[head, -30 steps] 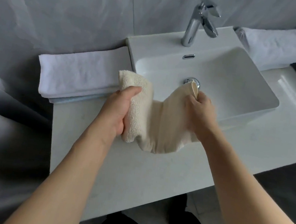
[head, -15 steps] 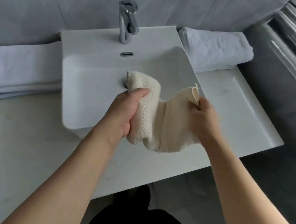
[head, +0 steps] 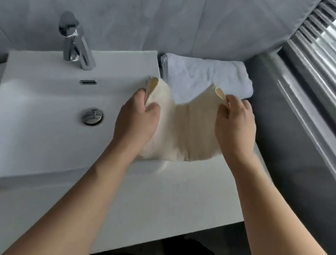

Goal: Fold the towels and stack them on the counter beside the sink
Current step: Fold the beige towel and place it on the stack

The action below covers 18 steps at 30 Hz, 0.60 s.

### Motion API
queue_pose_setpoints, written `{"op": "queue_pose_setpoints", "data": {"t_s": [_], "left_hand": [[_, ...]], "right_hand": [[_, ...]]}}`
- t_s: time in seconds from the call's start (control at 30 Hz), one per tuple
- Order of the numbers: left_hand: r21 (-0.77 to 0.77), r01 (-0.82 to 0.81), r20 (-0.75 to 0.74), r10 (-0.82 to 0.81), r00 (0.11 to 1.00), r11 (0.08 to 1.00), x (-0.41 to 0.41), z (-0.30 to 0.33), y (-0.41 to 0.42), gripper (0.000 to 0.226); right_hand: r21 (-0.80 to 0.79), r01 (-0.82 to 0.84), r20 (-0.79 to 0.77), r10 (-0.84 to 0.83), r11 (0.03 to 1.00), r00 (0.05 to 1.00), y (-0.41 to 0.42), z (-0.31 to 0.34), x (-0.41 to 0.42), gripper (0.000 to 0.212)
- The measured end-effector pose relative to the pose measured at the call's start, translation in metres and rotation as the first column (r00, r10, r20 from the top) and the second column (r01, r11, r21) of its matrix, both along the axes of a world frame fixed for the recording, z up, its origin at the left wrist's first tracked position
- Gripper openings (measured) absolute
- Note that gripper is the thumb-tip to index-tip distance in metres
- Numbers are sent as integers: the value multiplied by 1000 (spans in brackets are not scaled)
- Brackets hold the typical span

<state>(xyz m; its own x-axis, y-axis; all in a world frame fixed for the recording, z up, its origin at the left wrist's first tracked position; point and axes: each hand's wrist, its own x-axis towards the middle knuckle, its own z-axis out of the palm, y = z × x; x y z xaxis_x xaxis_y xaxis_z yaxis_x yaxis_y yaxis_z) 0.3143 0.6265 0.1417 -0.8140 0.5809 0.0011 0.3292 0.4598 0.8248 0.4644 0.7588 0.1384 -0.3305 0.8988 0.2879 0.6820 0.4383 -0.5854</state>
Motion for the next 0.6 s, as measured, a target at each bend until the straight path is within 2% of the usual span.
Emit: {"op": "queue_pose_setpoints", "data": {"t_s": [0.23,0.4,0.6], "left_hand": [[45,-104,-7,105,994,994,6,0,91,14],[79,-207,61,203,977,975,-28,-16,153,17],[-35,-240,67,242,968,970,-82,-51,213,26]], "right_hand": [[-48,62,-71,-65,997,995,132,-4,23,22],[-97,137,-85,-146,986,986,225,-15,3,28],[-153,143,23,-141,978,990,308,-42,-32,29]]}}
